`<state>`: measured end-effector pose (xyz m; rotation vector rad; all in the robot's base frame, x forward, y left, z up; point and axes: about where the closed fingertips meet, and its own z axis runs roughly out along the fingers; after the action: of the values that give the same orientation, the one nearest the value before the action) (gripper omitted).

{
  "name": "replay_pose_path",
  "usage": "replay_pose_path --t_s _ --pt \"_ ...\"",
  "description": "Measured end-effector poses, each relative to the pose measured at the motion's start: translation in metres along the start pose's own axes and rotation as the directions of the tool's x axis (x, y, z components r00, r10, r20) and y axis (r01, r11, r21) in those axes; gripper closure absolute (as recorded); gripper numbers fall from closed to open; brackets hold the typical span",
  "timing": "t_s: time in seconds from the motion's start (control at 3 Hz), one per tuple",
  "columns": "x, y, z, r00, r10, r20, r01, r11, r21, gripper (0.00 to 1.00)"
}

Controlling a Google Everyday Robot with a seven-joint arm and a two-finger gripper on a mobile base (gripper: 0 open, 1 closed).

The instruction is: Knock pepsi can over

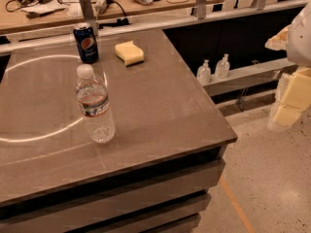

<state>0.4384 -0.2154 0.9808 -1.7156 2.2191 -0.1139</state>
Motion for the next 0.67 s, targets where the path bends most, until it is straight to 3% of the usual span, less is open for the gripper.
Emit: replay_pose_path --t_s 0.33,0.67 --pt "0.0 0.0 0.0 1.0 0.0 0.0 0.0 1.0 0.0 0.0" --pt "-0.018 -0.026 0.005 0.992 -0.005 0.124 0.0 0.9992 0.04 0.0"
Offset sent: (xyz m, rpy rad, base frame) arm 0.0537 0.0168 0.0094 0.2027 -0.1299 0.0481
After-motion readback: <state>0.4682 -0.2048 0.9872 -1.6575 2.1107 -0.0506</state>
